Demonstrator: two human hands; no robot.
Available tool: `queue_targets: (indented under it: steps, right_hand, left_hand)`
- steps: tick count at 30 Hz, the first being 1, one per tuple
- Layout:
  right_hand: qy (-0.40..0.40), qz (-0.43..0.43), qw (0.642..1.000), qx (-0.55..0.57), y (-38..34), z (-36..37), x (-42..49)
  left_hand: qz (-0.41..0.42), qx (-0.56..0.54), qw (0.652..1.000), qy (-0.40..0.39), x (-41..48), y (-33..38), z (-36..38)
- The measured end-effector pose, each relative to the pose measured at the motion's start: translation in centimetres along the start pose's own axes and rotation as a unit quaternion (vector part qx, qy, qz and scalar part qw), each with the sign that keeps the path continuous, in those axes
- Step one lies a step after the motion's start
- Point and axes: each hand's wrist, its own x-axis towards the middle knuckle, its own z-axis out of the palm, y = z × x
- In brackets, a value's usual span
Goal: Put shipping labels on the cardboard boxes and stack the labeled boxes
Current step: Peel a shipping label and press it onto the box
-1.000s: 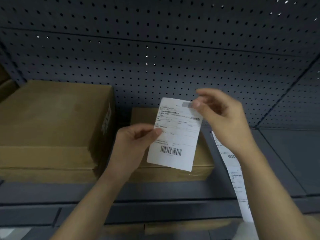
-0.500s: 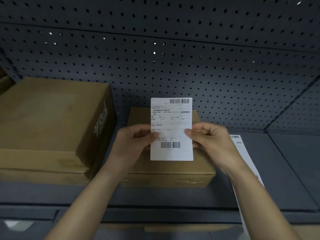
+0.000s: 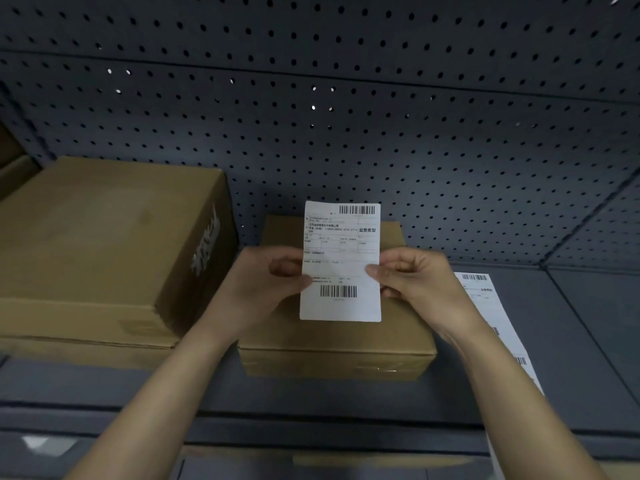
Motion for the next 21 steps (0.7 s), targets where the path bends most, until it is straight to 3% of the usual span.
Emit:
queue_targets:
  steps: [21]
  right_hand:
    - [-0.016,-0.023,0.998,-0.062,1.0,-0.1,0.0]
  left_hand:
    - [-0.002,0.098,0.995,0.003,0.4,-1.7,1.5]
